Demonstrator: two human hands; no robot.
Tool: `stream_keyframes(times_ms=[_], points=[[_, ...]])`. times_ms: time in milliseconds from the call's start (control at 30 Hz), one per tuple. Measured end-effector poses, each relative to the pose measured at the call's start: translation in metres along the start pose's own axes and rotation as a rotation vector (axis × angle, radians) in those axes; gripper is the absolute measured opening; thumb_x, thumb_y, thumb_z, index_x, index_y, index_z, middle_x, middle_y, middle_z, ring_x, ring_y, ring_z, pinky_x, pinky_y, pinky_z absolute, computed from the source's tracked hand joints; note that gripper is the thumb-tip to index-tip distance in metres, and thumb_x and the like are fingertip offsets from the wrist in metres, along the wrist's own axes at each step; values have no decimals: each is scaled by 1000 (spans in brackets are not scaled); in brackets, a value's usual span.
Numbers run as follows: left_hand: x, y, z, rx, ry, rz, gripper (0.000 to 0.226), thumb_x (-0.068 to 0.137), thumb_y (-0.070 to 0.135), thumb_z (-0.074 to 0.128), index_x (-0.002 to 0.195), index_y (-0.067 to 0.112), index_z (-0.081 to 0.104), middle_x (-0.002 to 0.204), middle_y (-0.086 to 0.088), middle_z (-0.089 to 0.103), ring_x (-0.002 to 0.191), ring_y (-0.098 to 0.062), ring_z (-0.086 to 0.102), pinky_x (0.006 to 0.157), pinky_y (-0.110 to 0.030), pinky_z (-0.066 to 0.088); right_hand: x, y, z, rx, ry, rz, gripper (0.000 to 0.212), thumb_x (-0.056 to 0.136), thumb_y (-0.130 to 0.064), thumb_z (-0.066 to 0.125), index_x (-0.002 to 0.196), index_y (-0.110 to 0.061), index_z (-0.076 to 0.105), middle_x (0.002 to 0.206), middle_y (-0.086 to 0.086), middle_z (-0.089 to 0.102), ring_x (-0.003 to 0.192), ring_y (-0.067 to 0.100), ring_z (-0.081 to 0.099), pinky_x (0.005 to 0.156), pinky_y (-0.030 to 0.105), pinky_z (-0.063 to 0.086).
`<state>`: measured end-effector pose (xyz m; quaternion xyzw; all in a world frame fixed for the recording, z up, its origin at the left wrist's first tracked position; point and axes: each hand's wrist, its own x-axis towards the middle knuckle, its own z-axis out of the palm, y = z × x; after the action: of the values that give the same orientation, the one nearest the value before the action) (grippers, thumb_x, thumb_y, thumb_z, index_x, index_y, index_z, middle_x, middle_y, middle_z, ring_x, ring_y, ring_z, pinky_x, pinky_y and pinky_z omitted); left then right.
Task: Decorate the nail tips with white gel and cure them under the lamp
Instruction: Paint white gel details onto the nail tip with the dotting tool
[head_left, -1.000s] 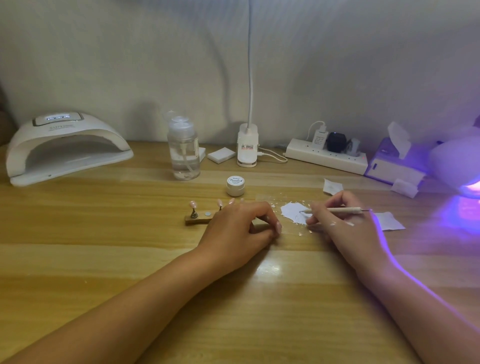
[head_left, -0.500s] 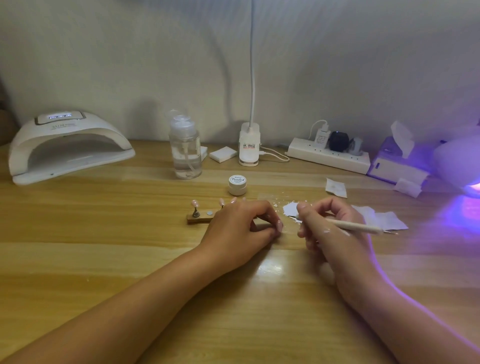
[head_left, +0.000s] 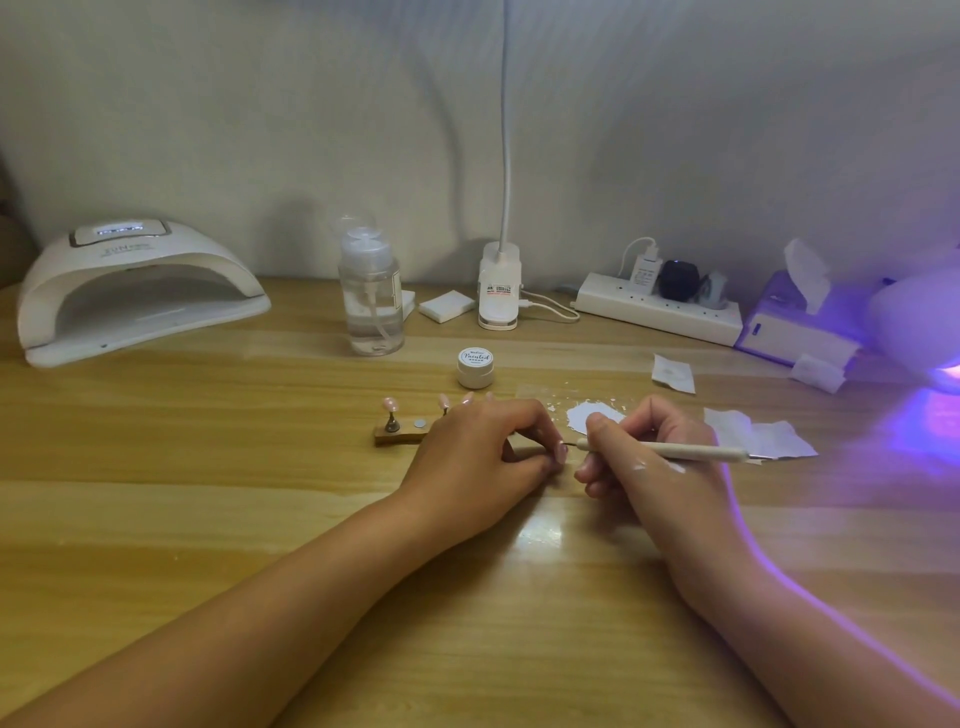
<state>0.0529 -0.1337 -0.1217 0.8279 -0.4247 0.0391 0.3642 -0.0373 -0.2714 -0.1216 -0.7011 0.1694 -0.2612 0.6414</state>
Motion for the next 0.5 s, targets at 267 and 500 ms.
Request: stream_keyframes(times_ms=[267, 500], points=[[1, -1, 0, -14, 9, 6, 23, 82, 23, 73, 73, 40, 60, 69, 44, 54, 62, 0, 55, 70, -7, 30, 0, -1, 0, 16, 20, 1, 22, 90, -11, 67, 73, -5, 53, 57, 10, 70, 47, 11, 64, 46, 17, 48], [2, -2, 1, -37, 11, -6, 24, 81, 21, 72, 72, 40, 61, 73, 41, 57, 60, -1, 55, 60, -18, 30, 0, 0, 1, -7, -6, -3, 23, 91, -12, 67, 74, -3, 53, 57, 11, 70, 47, 13, 64, 47, 19, 50]])
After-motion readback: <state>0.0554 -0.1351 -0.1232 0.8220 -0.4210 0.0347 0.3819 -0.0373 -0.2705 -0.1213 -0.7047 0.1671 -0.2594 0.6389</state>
